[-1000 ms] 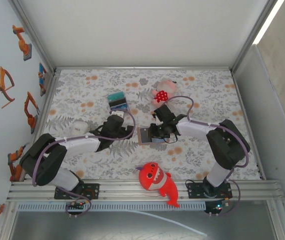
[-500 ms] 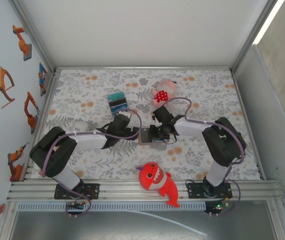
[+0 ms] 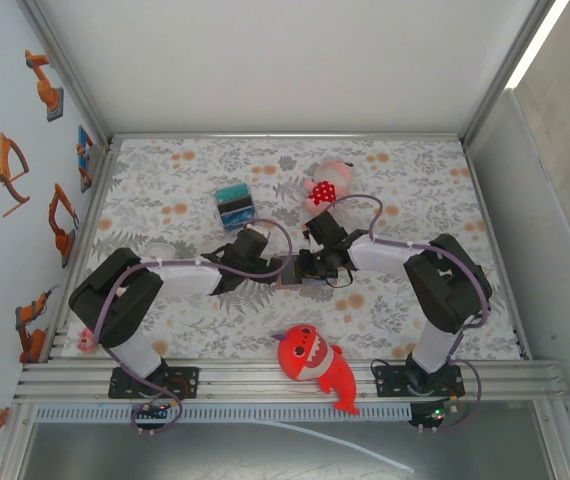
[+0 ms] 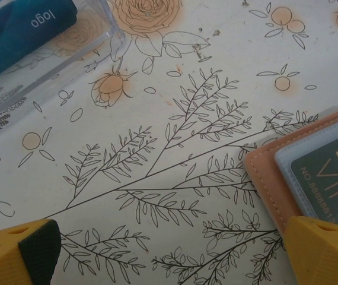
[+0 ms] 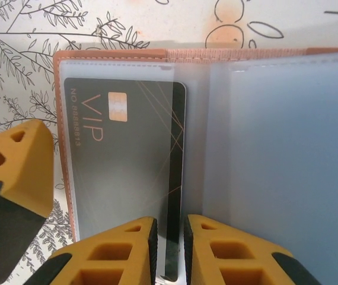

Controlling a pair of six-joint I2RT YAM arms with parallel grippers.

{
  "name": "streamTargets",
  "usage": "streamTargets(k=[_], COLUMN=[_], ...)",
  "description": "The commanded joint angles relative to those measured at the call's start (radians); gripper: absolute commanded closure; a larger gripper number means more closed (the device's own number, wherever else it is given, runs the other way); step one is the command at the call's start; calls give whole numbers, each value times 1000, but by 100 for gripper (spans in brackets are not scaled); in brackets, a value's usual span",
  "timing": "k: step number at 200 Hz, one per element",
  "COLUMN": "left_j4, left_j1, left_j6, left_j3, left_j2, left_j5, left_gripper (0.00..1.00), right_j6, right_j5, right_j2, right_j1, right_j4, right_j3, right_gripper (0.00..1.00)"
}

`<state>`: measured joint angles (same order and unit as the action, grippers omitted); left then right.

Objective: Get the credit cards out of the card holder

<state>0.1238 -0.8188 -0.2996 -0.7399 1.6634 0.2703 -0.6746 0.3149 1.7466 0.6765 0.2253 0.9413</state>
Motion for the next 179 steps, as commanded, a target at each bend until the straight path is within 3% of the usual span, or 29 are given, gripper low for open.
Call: streamTargets(k=[1,76,179], left_j4=[-47,-93,-133], left_j1=[-8,-21,-49], left_j6=[30,30,46], left_j3=[-30,-55,-73], left_j2=[19,49,51], left_j5=[22,27,65], left_gripper=[3,3,3], right_j6=[-14,-45,-154], right_j5=[11,57,247], right_j2=[0,2,-54], right_j1=[-2,-24,-86], right_j4=[-10,-81,-394], right_j3=[0,-47,-177], right_gripper=[81,81,81])
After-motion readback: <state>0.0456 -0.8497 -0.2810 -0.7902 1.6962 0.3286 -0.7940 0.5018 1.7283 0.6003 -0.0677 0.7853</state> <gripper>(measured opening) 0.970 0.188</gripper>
